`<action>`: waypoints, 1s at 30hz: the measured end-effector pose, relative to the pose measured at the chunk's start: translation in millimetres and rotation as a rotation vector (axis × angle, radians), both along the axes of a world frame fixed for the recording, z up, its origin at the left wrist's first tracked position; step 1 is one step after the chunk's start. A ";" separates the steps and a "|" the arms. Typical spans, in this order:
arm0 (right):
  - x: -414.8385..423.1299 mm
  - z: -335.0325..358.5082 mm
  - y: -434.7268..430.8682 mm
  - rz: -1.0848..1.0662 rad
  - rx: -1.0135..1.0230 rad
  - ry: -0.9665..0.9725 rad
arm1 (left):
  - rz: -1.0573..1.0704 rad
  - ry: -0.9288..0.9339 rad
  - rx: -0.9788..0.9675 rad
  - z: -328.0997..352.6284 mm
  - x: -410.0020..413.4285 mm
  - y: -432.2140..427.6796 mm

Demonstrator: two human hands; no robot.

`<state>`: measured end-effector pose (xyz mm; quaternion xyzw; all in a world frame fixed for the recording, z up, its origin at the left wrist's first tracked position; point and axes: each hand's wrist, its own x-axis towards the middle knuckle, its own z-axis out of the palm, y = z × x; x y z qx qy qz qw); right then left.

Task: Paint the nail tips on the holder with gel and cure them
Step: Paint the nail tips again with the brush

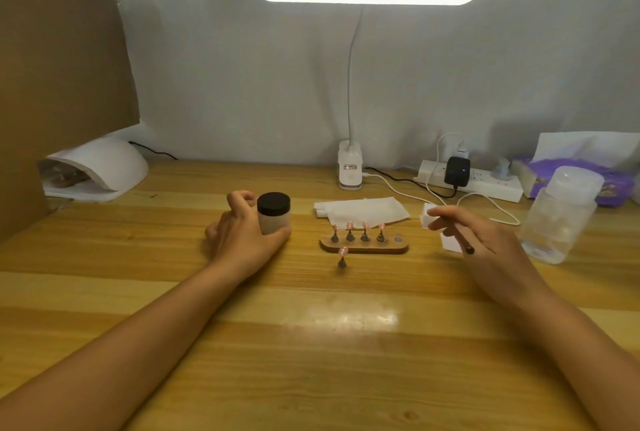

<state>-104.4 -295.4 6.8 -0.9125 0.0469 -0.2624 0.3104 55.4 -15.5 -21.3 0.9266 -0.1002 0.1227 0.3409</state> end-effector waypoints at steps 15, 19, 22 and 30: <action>31.7 -6.4 11.2 -0.082 -0.052 0.019 | -0.530 -0.089 0.090 4.5 -57.4 -30.2; 49.2 -1.5 13.5 -0.140 -0.160 0.022 | -0.566 -0.066 0.064 3.4 -53.4 -29.9; 51.6 3.8 20.6 -0.138 -0.190 -0.029 | -0.598 -0.093 0.012 2.8 -51.9 -29.6; 19.4 0.0 81.4 0.279 0.002 0.044 | -0.693 -0.190 -0.164 3.9 -54.6 -30.1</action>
